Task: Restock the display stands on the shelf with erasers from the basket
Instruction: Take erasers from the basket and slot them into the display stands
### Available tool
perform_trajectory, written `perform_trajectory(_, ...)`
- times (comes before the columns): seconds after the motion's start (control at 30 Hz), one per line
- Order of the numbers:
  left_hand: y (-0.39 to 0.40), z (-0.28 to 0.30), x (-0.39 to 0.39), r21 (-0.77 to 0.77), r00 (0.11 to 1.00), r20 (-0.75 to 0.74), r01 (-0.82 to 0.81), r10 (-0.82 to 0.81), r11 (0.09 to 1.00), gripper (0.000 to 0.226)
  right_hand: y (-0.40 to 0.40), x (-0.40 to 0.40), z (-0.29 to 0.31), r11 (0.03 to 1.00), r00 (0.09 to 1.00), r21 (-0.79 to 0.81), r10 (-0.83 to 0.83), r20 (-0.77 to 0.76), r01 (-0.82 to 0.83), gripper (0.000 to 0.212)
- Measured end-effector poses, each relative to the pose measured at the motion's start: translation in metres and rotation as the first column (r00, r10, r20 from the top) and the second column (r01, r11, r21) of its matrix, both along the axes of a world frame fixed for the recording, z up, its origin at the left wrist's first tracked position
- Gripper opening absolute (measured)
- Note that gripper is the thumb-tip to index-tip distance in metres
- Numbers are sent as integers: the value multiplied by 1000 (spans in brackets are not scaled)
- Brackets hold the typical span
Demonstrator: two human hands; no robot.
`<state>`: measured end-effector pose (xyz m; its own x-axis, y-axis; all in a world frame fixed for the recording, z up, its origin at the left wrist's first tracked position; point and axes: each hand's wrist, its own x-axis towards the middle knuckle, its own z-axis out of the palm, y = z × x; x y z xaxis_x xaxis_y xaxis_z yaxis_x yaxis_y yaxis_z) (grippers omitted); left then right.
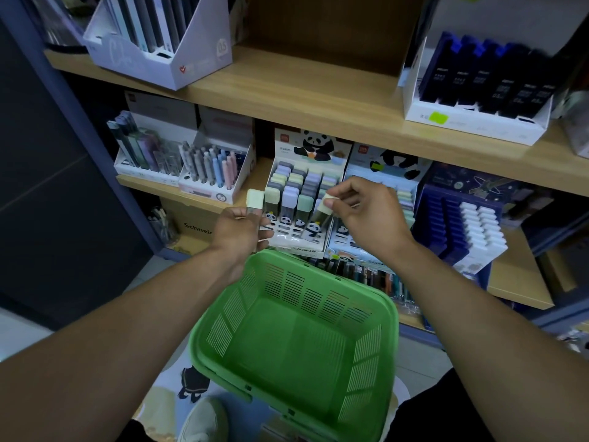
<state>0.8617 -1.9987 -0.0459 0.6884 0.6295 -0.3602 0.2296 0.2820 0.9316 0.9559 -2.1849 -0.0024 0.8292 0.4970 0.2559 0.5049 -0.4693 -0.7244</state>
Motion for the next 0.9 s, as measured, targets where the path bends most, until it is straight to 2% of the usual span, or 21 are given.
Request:
perform_trajectory(0.13,6,-4,-2,10,1000,-2,10,-10,1000,17,31,-13,-9,997,998,32,68,11,-68,6)
perform_trajectory(0.33,16,-4,-11,-2,998,-55,5,-5,1000,13,68,-12,-32,995,980,9,95,176,-98,4)
perform_trajectory(0.47,19,-3,-18,59,998,-63,33,-29,998,9,79,-10,-36,995,967,-17,95,237,-94,5)
perform_trajectory(0.57,18,2,-22,47,996,-48,76,-74,996,10,84,-11,-33,994,967,-50,103,233,-94,8)
perform_trajectory(0.73,14,11,-26,14,992,-70,110,-109,994,31,90,-9,-27,995,978,-73,85,191,-72,3)
perform_trajectory(0.9,14,14,-28,-8,990,-68,120,-120,993,36,88,-7,-26,996,985,-71,64,163,-53,4)
